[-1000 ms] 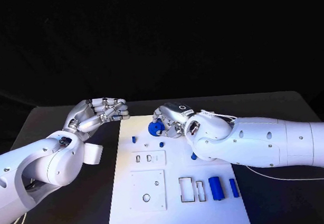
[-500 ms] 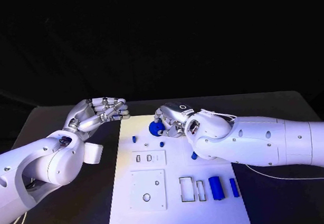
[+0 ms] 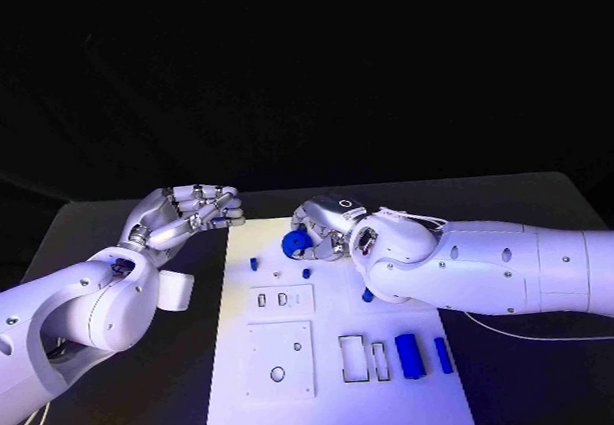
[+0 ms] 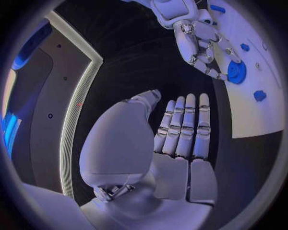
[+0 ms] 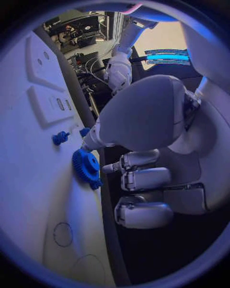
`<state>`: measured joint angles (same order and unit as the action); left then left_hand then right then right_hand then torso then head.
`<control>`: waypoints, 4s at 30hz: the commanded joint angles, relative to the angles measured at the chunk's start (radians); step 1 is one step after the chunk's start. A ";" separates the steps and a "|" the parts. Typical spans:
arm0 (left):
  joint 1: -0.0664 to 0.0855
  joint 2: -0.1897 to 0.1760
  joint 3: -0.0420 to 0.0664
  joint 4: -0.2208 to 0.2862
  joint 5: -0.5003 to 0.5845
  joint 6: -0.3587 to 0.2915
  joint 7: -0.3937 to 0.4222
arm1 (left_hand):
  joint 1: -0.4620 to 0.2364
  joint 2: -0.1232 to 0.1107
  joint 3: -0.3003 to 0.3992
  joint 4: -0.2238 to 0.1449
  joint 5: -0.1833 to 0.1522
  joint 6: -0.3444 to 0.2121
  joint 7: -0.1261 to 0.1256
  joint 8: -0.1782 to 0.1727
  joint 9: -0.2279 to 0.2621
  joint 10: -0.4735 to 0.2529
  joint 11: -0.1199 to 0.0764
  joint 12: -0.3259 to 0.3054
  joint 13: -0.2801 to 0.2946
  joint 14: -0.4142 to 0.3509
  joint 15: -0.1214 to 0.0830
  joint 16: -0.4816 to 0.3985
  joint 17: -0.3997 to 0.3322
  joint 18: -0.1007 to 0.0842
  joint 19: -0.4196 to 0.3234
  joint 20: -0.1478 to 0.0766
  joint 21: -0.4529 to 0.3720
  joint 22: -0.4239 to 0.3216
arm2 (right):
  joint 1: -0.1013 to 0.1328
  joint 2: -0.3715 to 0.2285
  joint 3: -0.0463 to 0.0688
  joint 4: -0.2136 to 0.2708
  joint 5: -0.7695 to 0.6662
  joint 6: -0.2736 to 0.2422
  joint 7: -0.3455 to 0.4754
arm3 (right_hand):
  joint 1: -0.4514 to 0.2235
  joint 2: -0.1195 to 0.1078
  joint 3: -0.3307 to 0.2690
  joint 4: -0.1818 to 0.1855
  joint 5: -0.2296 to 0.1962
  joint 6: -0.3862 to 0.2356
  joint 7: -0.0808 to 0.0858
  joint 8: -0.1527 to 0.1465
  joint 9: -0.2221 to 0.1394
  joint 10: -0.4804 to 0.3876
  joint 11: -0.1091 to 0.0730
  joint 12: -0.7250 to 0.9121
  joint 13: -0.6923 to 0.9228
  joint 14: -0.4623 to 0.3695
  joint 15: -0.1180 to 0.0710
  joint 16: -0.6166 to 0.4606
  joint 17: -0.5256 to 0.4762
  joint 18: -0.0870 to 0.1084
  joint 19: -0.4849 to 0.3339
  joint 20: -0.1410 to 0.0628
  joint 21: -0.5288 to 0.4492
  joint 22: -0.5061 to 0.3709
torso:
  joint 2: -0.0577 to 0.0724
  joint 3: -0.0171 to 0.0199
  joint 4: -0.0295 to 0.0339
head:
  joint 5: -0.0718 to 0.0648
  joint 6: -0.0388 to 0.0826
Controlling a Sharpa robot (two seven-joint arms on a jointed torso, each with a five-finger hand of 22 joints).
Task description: Assemble the parts on the task board
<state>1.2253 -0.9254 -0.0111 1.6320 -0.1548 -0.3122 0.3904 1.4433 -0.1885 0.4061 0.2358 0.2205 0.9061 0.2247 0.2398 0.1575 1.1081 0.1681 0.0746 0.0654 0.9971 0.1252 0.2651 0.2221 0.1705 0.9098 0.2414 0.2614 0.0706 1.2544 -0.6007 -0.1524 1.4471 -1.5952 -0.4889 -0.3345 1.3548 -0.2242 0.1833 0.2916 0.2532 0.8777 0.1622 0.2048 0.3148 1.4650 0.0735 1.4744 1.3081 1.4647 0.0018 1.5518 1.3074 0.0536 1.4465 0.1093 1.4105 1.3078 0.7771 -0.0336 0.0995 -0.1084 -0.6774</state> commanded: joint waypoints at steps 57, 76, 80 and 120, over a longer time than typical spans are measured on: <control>-0.004 0.012 -0.002 -0.017 0.006 0.025 0.006 | -0.007 -0.006 0.007 0.000 -0.004 -0.001 0.002 -0.003 0.000 0.009 -0.001 -0.008 0.001 -0.003 0.004 -0.006 0.003 0.014 0.006 0.003 -0.005 -0.002 | 0.060 -0.455 0.000 0.179 0.432 -0.007 0.306 | 0.072 -0.013 0.005 -0.025 -0.002 0.046 -0.010 -0.026 0.015 0.013 -0.006 -0.034 0.133 0.082 -0.005 -0.006 0.152 0.007 -0.025 -0.006 -0.053 0.070 | -0.025 0.0141 -0.0271 | -0.006 0.006; -0.007 0.016 -0.005 -0.026 0.008 0.035 0.005 | -0.008 -0.007 0.007 0.000 -0.004 -0.002 0.002 -0.003 0.000 0.008 0.000 -0.009 0.001 -0.004 0.004 -0.006 0.003 0.014 0.006 0.004 -0.006 -0.002 | -0.004 -0.468 -0.009 0.052 0.503 0.089 0.405 | 0.128 -0.011 -0.066 -0.007 0.033 0.021 0.000 -0.048 0.014 0.001 0.004 -0.046 0.121 0.083 0.004 -0.005 0.157 0.010 -0.031 0.002 -0.068 0.064 | -0.024 0.0158 -0.0268 | -0.008 -0.003; -0.007 0.016 -0.005 -0.026 0.008 0.036 0.005 | -0.008 -0.007 0.007 0.000 -0.004 -0.002 0.002 -0.003 0.000 0.008 0.000 -0.009 0.001 -0.004 0.004 -0.006 0.003 0.014 0.006 0.004 -0.006 -0.002 | -0.013 -0.459 -0.009 0.045 0.503 0.090 0.403 | 0.130 -0.007 -0.069 -0.006 0.036 0.026 -0.001 -0.046 0.016 0.003 0.003 -0.044 0.124 0.083 0.004 -0.005 0.159 0.009 -0.029 0.002 -0.066 0.067 | -0.024 0.0148 -0.0266 | -0.008 -0.005; -0.007 0.013 -0.005 -0.025 0.008 0.037 0.002 | -0.009 -0.007 0.009 -0.001 -0.004 -0.003 0.003 -0.004 0.000 0.007 0.000 -0.010 0.001 -0.005 0.005 -0.008 0.005 0.014 0.006 0.004 -0.008 -0.002 | -0.047 -0.400 -0.009 0.005 0.493 0.078 0.372 | 0.163 0.060 0.028 -0.007 0.043 0.121 -0.025 -0.022 0.024 0.031 -0.020 -0.008 0.157 0.092 -0.015 0.004 0.197 -0.002 0.003 -0.015 -0.025 0.108 | -0.026 0.0156 -0.0274 | -0.005 -0.017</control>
<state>1.2176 -0.9134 -0.0167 1.6046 -0.1508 -0.2922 0.3873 1.4394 -0.1925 0.4086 0.2331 0.2206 0.9061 0.2247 0.2398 0.1574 1.1080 0.1681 0.0696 0.0652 0.9971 0.1252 0.2620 0.2259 0.1704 0.9098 0.2414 0.2574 0.0695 1.2078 -1.0022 -0.1615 1.4525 -1.0918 -0.4133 0.0417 1.5198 -0.1722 0.2061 0.2868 0.2904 0.9948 0.1379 0.1780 0.3389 1.4651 0.0590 1.4629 1.3080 1.4647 -0.0059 1.5498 1.3080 0.0536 1.4414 0.0966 1.3797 1.3074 0.7510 -0.0182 0.0728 -0.1124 -0.6943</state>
